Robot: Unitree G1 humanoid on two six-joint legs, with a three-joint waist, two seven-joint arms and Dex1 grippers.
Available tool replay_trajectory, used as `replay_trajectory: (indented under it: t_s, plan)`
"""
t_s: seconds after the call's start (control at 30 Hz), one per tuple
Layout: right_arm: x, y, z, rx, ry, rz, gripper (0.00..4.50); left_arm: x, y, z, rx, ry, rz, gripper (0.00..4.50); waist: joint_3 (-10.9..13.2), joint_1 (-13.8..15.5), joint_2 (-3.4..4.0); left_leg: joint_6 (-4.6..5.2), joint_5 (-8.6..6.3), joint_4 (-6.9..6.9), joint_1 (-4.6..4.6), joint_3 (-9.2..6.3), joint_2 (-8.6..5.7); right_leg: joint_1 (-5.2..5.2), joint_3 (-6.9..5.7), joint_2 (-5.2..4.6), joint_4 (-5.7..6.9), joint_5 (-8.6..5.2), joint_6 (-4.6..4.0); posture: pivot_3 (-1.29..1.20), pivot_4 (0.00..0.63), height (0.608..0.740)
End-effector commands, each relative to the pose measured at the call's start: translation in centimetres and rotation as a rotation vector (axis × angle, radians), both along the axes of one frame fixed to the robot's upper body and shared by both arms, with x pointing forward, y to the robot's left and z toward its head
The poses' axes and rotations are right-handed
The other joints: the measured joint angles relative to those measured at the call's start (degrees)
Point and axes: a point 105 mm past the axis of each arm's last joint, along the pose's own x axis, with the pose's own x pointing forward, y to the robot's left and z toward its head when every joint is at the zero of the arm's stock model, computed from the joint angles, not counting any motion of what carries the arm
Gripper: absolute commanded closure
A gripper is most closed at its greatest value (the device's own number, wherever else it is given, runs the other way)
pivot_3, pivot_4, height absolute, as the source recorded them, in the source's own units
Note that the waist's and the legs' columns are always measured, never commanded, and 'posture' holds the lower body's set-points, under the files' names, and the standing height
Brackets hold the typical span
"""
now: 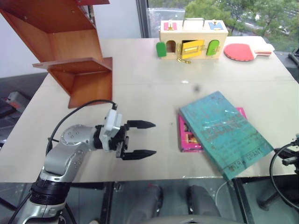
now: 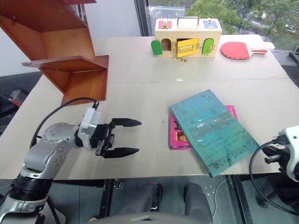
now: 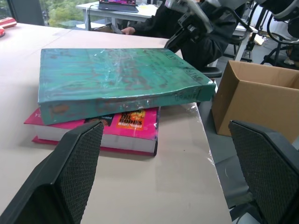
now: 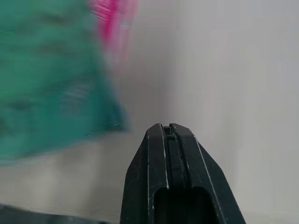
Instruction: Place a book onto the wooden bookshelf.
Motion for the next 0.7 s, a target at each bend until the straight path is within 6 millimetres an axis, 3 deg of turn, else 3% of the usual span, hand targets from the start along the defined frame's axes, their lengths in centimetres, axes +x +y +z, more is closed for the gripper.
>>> replay_trajectory:
  t_s: [0.03, 0.3, 0.4, 0.57, 0.7]
  plan:
    - [0.7, 1.8, 0.8, 0.006, -0.048, 0.050, 4.43, 0.2, 0.6, 0.5, 0.011, -0.038, 0.013, 0.00, 0.0, 0.2, -0.01, 0.00, 0.00, 0.00, -0.01, 0.00, 0.00, 0.00, -0.01, 0.00, -0.01, 0.00, 0.00, 0.00, 0.150, 0.740]
    - [2.7, 7.0, 0.8, 0.091, -0.077, 0.239, 4.43, 0.6, 1.5, -0.1, 0.020, -0.014, 0.075, 0.00, 0.0, 0.4, -0.04, -0.01, 0.00, -0.02, -0.08, -0.05, -0.01, -0.03, -0.05, -0.02, -0.08, 0.00, -0.01, 0.00, 0.150, 0.740]
    - [3.2, 8.0, 0.6, 0.104, -0.082, 0.260, 4.43, 0.9, 1.7, -0.5, 0.027, 0.011, 0.117, 0.00, 0.0, 0.5, -0.04, -0.01, 0.00, -0.03, -0.08, -0.06, -0.01, -0.03, -0.05, -0.03, -0.08, 0.00, -0.01, 0.00, 0.150, 0.740]
    - [2.2, 6.7, 0.9, 0.073, -0.092, 0.228, 4.43, 2.2, 2.2, -1.1, -0.016, 0.172, 0.306, 0.00, 0.0, 0.8, -0.07, -0.01, 0.00, -0.03, -0.11, -0.12, -0.06, -0.04, -0.10, -0.05, -0.08, 0.01, -0.01, 0.00, 0.150, 0.740]
    - [0.2, 6.2, 3.1, 0.140, -0.222, 0.278, 4.43, 3.2, 2.2, -1.3, -0.032, 0.335, 0.378, 0.00, 0.0, 0.9, -0.07, 0.00, -0.01, -0.03, -0.15, -0.19, -0.13, -0.04, -0.17, -0.07, -0.08, 0.00, -0.01, 0.00, 0.150, 0.740]
